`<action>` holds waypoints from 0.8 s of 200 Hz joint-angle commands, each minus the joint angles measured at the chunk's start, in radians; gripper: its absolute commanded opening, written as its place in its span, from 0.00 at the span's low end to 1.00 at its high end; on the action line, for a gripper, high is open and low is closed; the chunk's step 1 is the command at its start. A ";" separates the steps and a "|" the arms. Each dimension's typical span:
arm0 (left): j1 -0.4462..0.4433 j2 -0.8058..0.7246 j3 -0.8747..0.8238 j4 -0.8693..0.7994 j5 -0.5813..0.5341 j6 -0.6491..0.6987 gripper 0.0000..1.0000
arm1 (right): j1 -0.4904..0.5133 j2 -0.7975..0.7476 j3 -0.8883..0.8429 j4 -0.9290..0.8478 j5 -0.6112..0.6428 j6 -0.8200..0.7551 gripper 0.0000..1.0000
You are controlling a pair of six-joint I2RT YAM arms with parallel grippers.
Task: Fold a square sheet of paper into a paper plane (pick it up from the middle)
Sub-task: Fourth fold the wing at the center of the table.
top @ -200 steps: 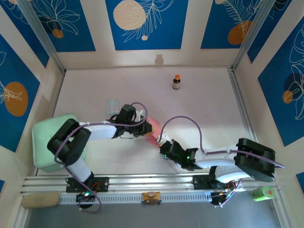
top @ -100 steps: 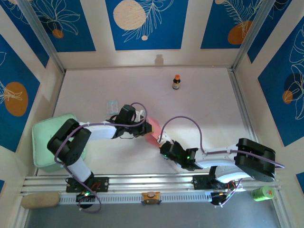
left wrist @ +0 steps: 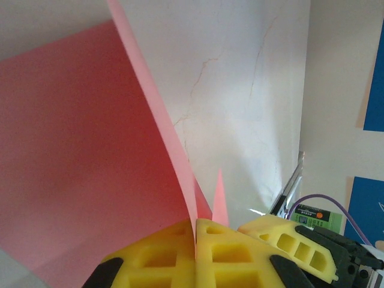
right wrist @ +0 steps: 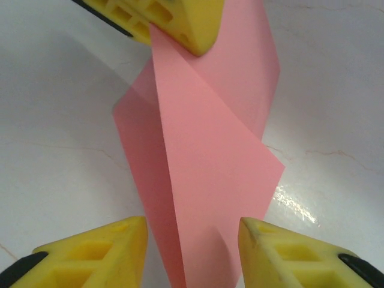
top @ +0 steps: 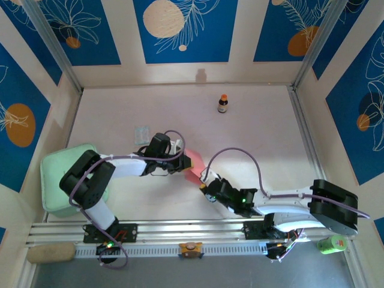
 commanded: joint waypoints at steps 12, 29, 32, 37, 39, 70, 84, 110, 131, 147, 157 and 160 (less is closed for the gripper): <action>0.014 0.007 0.010 0.001 0.013 0.004 0.00 | 0.005 0.068 0.025 0.075 0.021 -0.101 0.47; 0.014 0.007 0.011 0.001 0.013 0.003 0.00 | -0.002 0.099 0.039 0.094 0.025 -0.115 0.46; 0.014 0.007 0.011 0.000 0.013 0.003 0.00 | -0.003 0.104 0.041 0.097 0.034 -0.115 0.45; 0.014 0.007 0.011 -0.001 0.013 0.005 0.00 | -0.002 0.111 0.045 0.097 0.045 -0.114 0.45; 0.014 0.008 0.011 -0.002 0.013 0.004 0.00 | -0.002 0.112 0.047 0.096 0.047 -0.114 0.44; 0.014 0.014 0.011 -0.001 0.015 0.004 0.00 | -0.006 0.115 0.053 0.101 0.044 -0.114 0.44; 0.014 0.013 0.009 0.007 0.018 0.000 0.00 | -0.009 0.112 0.058 0.093 0.034 -0.106 0.43; 0.014 0.012 0.003 0.021 0.018 -0.007 0.00 | -0.018 0.119 0.076 0.066 0.017 -0.098 0.39; 0.014 0.012 -0.002 0.025 0.020 -0.006 0.00 | -0.020 0.123 0.078 0.061 0.012 -0.091 0.39; 0.014 0.011 -0.009 0.025 0.018 -0.006 0.00 | -0.021 0.126 0.083 0.054 0.005 -0.089 0.39; 0.014 0.012 -0.009 0.023 0.018 -0.007 0.00 | -0.020 0.128 0.086 0.049 0.002 -0.092 0.37; 0.014 0.012 -0.009 0.024 0.018 -0.007 0.00 | -0.021 0.129 0.088 0.045 0.000 -0.092 0.37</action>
